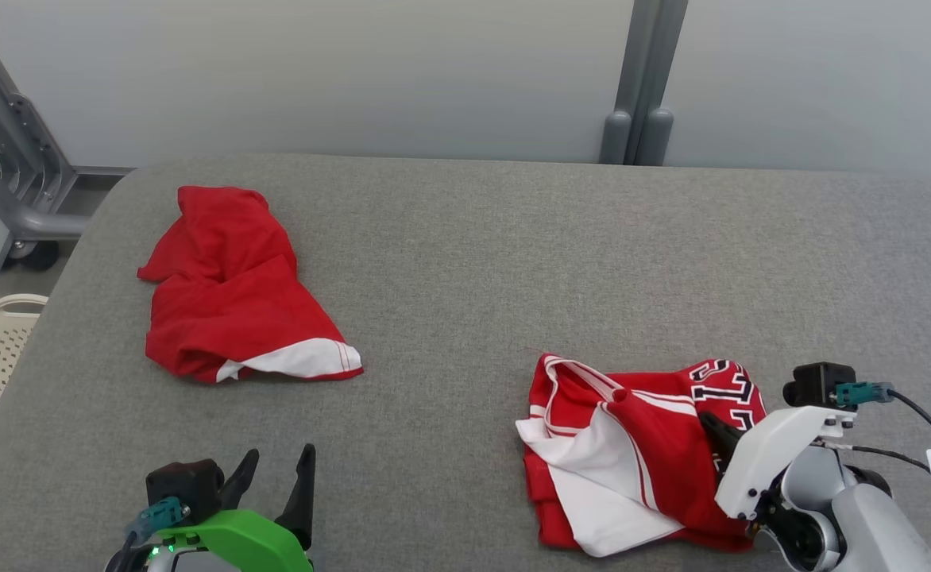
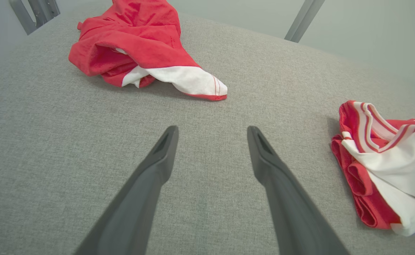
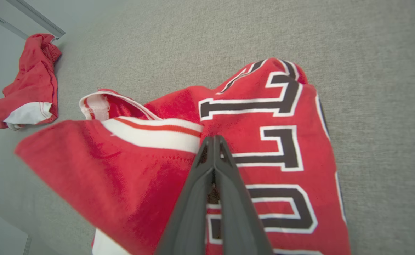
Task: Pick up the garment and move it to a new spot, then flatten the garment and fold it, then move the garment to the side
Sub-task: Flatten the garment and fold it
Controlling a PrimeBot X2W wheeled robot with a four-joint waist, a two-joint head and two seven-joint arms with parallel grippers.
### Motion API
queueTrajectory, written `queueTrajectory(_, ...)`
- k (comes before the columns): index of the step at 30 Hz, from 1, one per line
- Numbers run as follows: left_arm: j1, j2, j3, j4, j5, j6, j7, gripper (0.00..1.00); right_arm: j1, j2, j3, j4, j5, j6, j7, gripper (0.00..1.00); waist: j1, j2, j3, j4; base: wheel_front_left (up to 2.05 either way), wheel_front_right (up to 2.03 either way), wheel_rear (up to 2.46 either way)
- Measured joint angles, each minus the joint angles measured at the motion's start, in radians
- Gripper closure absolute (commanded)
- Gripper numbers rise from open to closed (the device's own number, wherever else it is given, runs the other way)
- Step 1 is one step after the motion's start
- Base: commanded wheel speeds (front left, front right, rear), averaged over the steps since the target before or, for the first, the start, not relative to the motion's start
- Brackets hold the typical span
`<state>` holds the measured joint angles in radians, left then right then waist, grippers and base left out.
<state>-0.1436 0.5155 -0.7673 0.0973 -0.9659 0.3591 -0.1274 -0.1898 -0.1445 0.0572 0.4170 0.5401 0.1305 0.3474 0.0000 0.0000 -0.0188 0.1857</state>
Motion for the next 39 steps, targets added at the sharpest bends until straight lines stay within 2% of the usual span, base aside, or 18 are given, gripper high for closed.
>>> queueTrajectory(12, 0.000, 0.001, -0.002, 0.001, -0.003, 0.001, 0.003, 0.00, 0.037, 0.034, 0.161, -0.056, 0.063, 0.000, 0.017, 1.00, 0.0000, 0.0000, 0.001, 0.013, 0.00, 0.00, 0.00)
queueTrajectory(17, 0.001, 0.002, -0.002, 0.001, -0.009, 0.002, 0.003, 0.00, 0.096, 0.045, 0.286, -0.142, 0.119, 0.000, 0.074, 1.00, 0.0000, 0.0000, 0.001, 0.010, 0.00, 0.00, 0.00)
queueTrajectory(22, 0.001, 0.003, -0.001, 0.001, -0.010, 0.002, 0.003, 0.00, 0.107, 0.046, 0.376, -0.189, 0.147, 0.000, 0.065, 1.00, 0.0000, 0.0000, 0.004, 0.004, 0.00, 0.00, 0.00)
queueTrajectory(28, 0.001, 0.003, -0.001, 0.002, -0.010, 0.002, 0.003, 0.00, 0.102, 0.019, 0.392, -0.216, 0.175, 0.000, 0.026, 1.00, 0.0000, 0.0000, 0.000, -0.005, 0.00, 0.00, 0.00)
queueTrajectory(34, 0.001, 0.004, 0.000, 0.000, -0.014, 0.007, 0.001, 0.00, 0.089, -0.024, 0.343, -0.258, 0.167, 0.000, 0.001, 1.00, 0.0000, 0.0000, -0.005, -0.026, 0.00, 0.00, 0.00)
queueTrajectory(39, 0.001, 0.004, 0.001, 0.000, -0.016, 0.007, -0.005, 0.00, 0.086, -0.036, 0.303, -0.296, 0.148, 0.000, -0.014, 1.00, 0.0000, 0.0000, -0.007, -0.042, 0.00, 0.00, 0.00)
